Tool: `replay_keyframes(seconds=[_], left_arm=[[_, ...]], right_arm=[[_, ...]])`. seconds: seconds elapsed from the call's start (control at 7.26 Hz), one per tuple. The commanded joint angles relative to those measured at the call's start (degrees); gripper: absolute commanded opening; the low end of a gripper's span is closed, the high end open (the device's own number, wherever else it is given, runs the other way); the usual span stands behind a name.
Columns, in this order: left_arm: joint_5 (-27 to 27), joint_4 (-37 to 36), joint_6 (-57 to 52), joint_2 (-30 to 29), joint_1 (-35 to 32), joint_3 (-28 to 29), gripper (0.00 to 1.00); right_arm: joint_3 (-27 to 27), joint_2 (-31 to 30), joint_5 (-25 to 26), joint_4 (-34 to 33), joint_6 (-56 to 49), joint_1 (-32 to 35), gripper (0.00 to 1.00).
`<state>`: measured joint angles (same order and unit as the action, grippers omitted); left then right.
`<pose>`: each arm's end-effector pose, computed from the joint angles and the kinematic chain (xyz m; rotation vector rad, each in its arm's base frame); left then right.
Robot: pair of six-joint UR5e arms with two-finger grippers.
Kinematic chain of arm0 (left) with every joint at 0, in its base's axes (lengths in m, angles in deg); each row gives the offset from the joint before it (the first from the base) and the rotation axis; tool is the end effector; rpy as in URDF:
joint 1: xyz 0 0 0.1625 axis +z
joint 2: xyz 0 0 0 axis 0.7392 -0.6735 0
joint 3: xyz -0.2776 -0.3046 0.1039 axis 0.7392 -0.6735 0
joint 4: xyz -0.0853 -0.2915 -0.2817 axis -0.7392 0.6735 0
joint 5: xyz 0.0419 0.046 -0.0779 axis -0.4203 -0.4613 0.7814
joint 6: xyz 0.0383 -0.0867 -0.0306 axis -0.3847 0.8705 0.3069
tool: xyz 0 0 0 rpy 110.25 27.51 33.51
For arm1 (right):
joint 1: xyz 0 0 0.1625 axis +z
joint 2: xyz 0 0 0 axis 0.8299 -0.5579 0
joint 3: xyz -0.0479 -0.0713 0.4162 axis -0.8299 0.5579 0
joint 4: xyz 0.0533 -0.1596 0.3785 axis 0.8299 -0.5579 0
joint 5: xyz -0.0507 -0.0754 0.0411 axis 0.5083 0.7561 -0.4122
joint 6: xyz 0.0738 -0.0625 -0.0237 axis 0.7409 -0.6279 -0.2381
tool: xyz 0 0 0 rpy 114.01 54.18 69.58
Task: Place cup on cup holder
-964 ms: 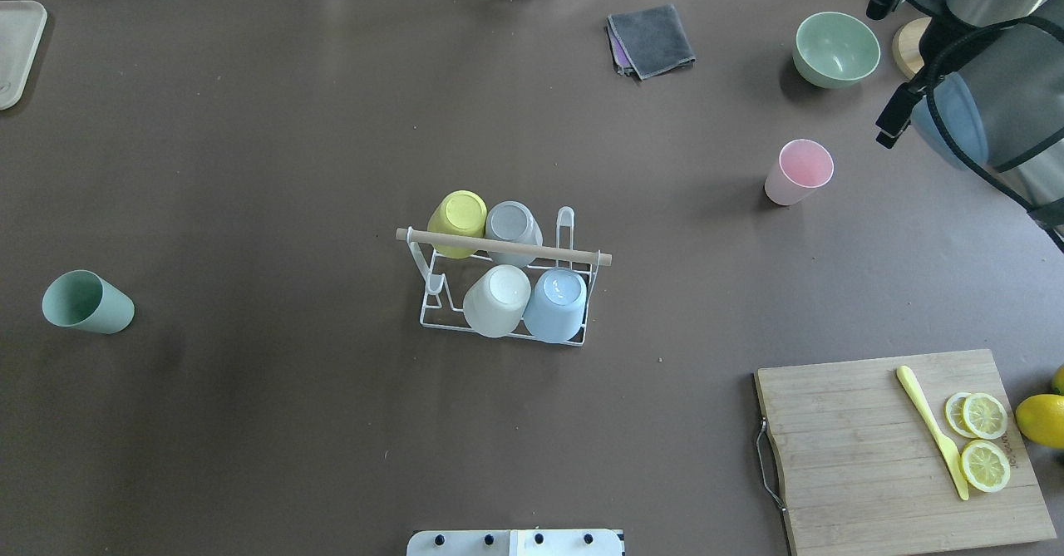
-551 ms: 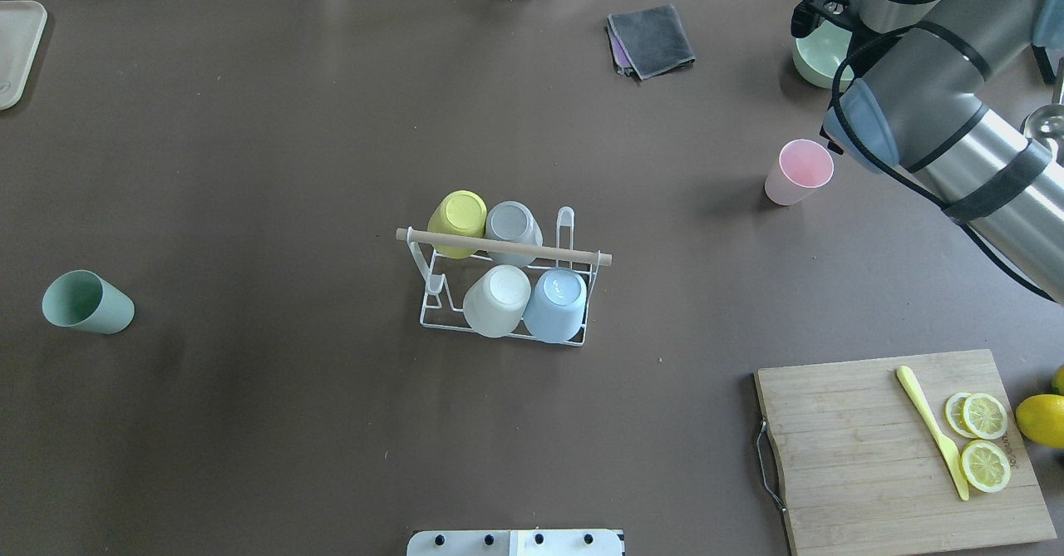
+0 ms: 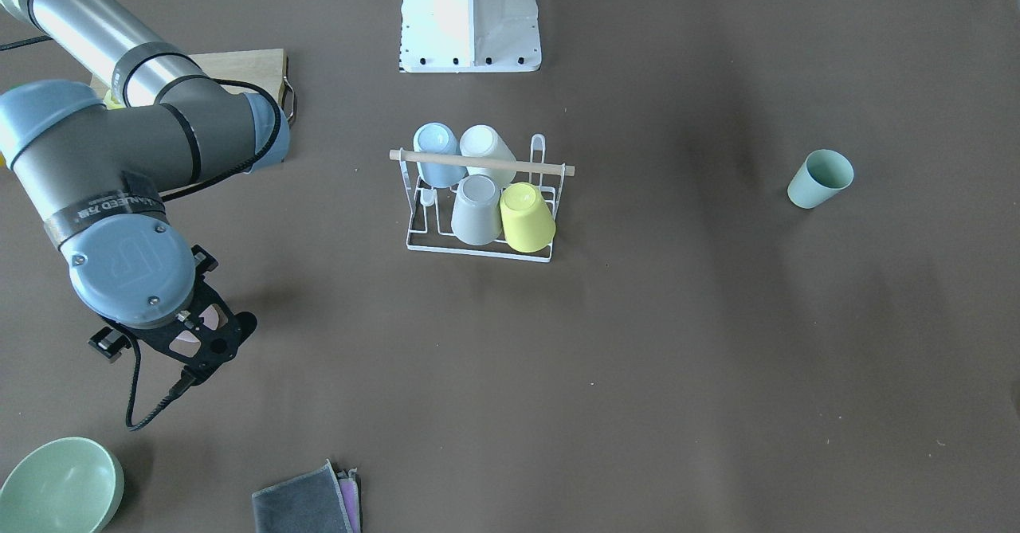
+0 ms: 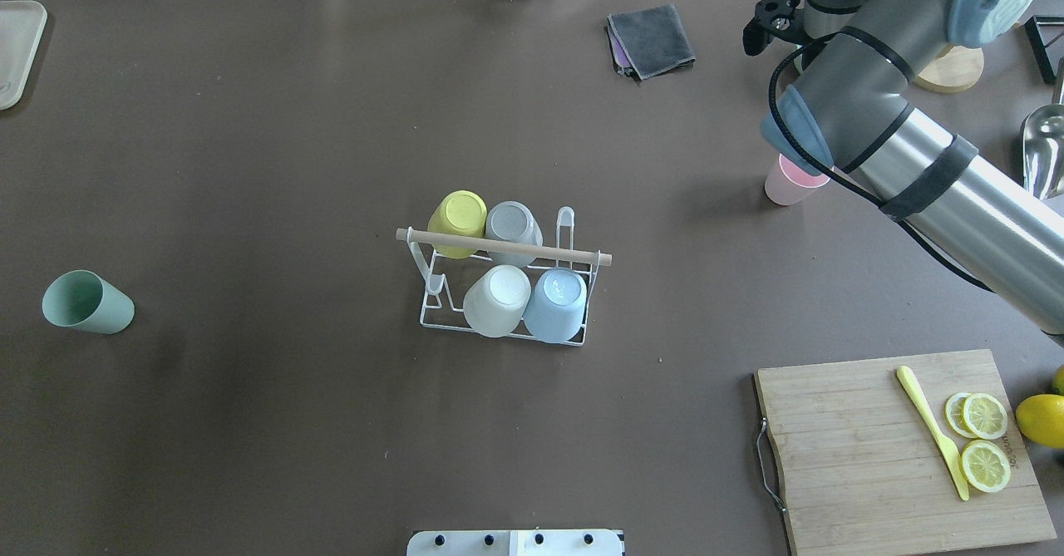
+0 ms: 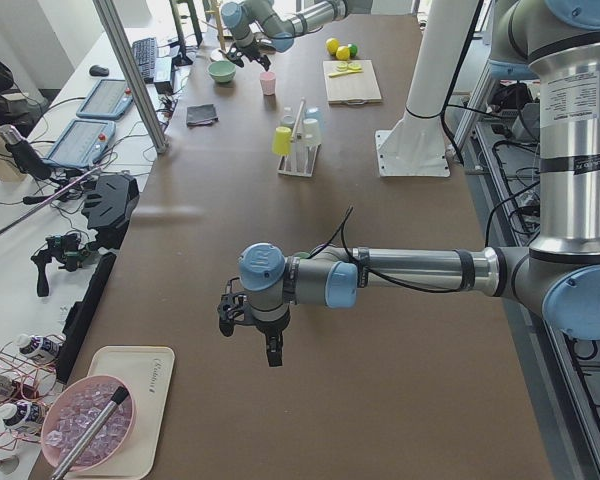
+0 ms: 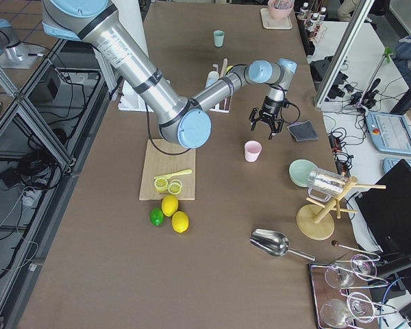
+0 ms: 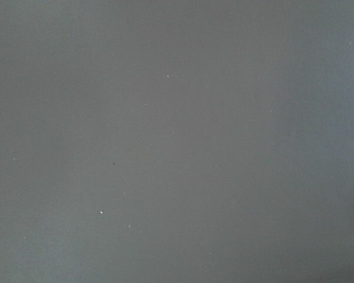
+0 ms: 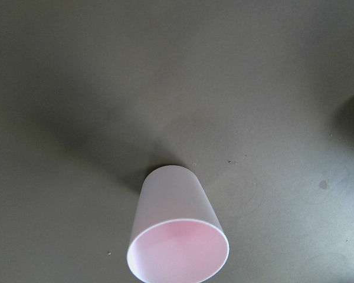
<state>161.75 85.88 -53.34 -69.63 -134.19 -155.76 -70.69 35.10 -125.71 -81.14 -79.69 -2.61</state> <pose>-0.0389 -0.4524 0.6576 -0.0459 0.7381 -0.1000 -0.3650 -0.6581 0.3445 -0.0445 -0.3717 -0.9968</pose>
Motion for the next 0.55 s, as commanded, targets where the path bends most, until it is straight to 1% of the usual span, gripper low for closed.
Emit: replay_keyframes(seconds=[0.0,0.14,0.28,0.41], left_arm=[[0.0,-0.2,0.0,-0.9,0.0,0.1,0.98],[0.0,-1.0,0.0,-1.9,0.2,0.1,0.98],[0.0,-5.3,-0.1,-4.9,1.3,0.2,0.98],[0.0,-12.2,-0.1,-9.7,2.8,0.6,0.98]], right_arm=[[5.1,2.6,4.8,-0.1,-1.2,-3.5,1.0],[6.4,3.3,6.1,0.0,-2.0,-4.3,1.0],[8.8,4.8,7.0,0.0,-3.5,-5.0,1.0],[10.9,5.9,9.4,0.1,-5.0,-6.4,1.0]])
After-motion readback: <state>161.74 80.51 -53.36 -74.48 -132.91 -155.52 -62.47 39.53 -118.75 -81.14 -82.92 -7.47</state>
